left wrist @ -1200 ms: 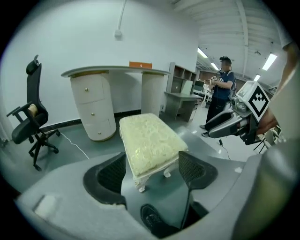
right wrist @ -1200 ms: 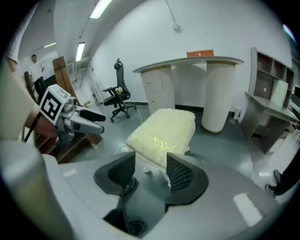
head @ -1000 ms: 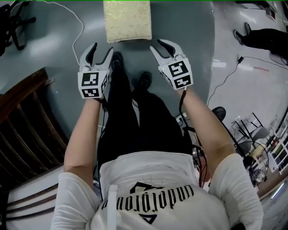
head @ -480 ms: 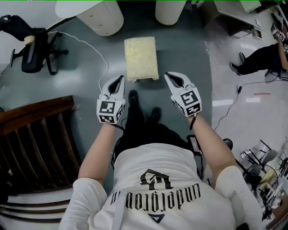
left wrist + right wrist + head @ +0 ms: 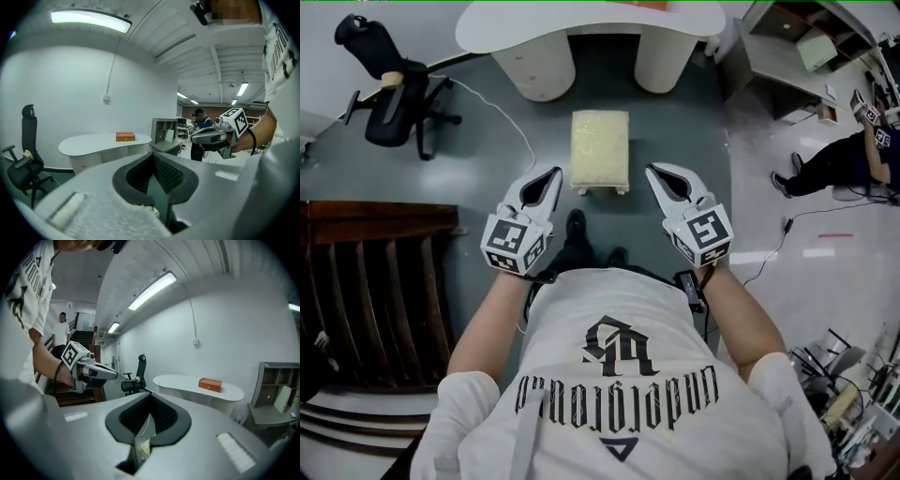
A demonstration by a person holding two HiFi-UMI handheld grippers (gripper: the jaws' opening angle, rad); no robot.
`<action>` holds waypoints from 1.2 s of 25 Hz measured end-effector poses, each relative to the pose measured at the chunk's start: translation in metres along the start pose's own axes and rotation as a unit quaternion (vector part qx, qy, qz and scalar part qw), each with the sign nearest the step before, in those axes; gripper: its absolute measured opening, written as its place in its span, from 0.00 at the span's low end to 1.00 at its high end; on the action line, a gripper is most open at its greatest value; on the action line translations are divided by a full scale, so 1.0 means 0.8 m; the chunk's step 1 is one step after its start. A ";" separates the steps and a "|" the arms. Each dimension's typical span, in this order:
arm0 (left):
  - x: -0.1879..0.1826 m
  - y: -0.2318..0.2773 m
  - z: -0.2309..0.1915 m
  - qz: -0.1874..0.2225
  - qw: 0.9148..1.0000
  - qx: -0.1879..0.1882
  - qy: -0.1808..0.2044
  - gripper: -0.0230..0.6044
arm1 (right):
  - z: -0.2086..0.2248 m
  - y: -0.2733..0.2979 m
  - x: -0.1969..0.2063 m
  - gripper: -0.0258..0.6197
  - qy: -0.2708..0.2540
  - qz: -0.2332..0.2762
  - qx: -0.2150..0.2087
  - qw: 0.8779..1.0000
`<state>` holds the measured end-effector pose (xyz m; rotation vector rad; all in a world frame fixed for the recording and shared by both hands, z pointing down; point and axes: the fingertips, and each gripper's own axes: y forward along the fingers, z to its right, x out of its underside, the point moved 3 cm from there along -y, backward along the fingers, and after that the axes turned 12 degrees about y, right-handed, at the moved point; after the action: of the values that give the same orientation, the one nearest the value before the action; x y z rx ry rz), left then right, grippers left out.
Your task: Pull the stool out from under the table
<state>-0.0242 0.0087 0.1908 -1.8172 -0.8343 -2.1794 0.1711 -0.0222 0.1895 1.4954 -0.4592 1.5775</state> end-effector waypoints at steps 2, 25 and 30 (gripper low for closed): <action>-0.016 -0.018 0.009 0.009 1.000 -0.007 0.007 0.05 | -0.013 -0.013 -0.011 0.04 -0.006 0.008 -0.013 1.000; -0.051 -0.189 0.068 0.011 0.999 0.009 0.040 0.05 | -0.150 -0.086 -0.012 0.04 -0.013 0.022 -0.047 0.999; -0.040 -0.245 0.090 0.027 0.999 0.006 0.032 0.05 | -0.208 -0.113 -0.002 0.04 -0.022 0.021 -0.040 0.999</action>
<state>-0.0496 0.2017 0.1086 -1.7344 -0.7740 -2.1827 0.1414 0.1543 0.1271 1.4707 -0.5763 1.5425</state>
